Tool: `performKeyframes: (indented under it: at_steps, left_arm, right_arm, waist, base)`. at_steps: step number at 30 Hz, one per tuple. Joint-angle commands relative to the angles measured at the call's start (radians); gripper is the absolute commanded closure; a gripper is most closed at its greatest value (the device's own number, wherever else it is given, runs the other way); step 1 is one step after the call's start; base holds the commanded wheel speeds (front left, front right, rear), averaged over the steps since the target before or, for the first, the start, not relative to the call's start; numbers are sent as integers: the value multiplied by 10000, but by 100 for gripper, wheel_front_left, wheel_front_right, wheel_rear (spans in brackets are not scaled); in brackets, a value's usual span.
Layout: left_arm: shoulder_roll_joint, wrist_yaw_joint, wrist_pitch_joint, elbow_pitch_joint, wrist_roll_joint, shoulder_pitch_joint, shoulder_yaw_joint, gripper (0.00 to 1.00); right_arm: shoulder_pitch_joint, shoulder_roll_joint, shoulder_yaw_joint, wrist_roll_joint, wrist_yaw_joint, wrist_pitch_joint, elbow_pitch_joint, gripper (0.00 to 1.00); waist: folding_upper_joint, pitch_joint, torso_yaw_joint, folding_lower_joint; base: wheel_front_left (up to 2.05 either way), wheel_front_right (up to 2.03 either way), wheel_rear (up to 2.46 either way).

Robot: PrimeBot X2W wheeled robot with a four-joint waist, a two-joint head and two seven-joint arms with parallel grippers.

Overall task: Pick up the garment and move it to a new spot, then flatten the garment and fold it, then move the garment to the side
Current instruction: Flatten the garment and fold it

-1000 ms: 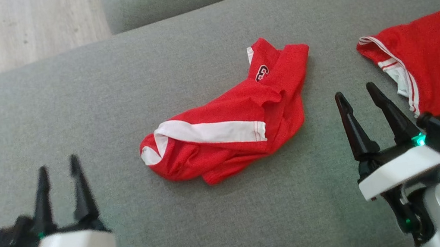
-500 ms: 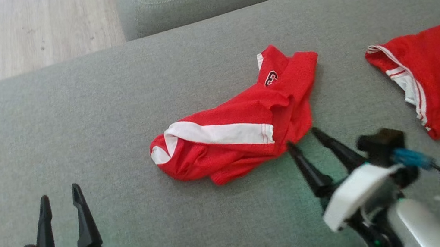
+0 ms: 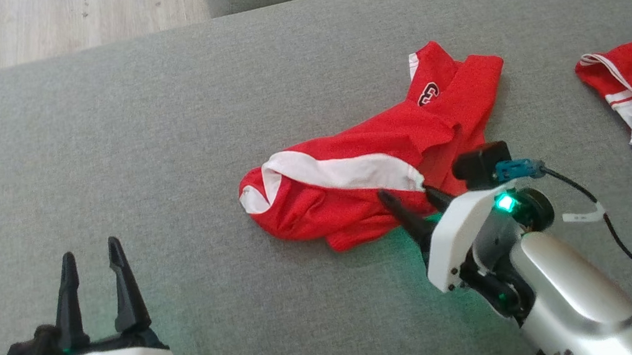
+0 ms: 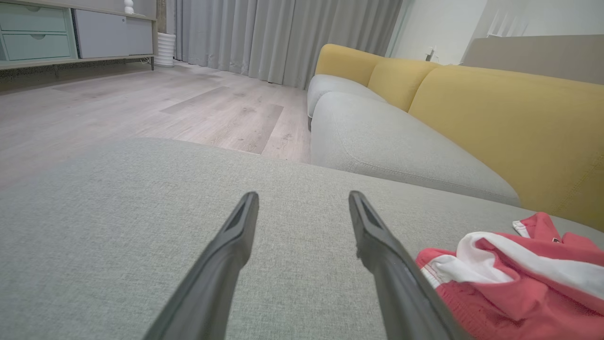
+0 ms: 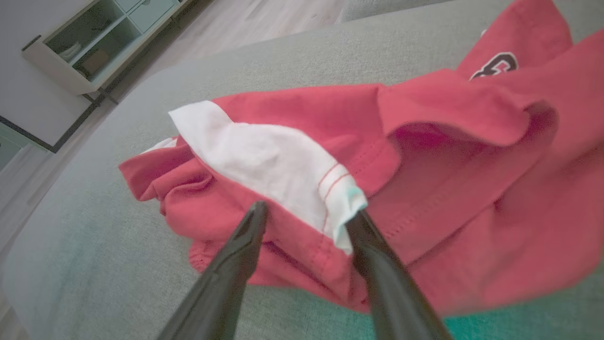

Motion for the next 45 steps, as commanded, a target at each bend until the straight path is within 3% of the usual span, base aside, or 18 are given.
performKeyframes:
  at_steps: [1,6,14,15,16,21,28,45]
  left_arm:
    - [100,-30,-93,-267,110,-399,375,0]
    - [36,-23,-93,-280,154,-282,558,0]
    - [-42,11,-93,-387,202,48,816,0]
    - [-60,8,-93,-394,205,77,824,0]
    - [-76,6,-93,-396,211,105,829,0]
    - [-172,-12,-93,-393,222,235,878,0]
    - [-276,-2,-93,-372,329,580,980,0]
    - [-371,57,-93,-427,518,1140,934,0]
  right_arm:
    - [-395,194,179,6,-7,-187,-315,100]
    - [-211,-3,-732,-670,-7,-923,-568,100]
    - [1512,-888,-3441,-2591,-7,-561,-2481,100]
    - [1675,-922,-3619,-2708,-7,-561,-2698,59]
    - [1793,-956,-3712,-2776,-7,-606,-2868,0]
    - [2131,-960,-3921,-3049,-7,-1231,-3309,0]
    - [2883,-428,-4229,-3022,-7,-2286,-3774,0]
    - [3730,-198,-4066,-2978,-7,-2016,-4598,0]
  waist:
    - [0,-2,-2,-2]
    - [0,-152,-195,-2]
    - [0,-387,-629,-2]
    - [0,-389,-665,-2]
    - [0,-390,-701,-2]
    - [0,-527,-806,-2]
    - [0,-987,-882,-2]
    - [0,-1425,-1009,-2]
  base:
    - [0,0,0]
    - [0,0,0]
    - [0,0,0]
    - [0,0,0]
    - [0,0,0]
    - [0,0,0]
    - [0,0,0]
    - [0,0,0]
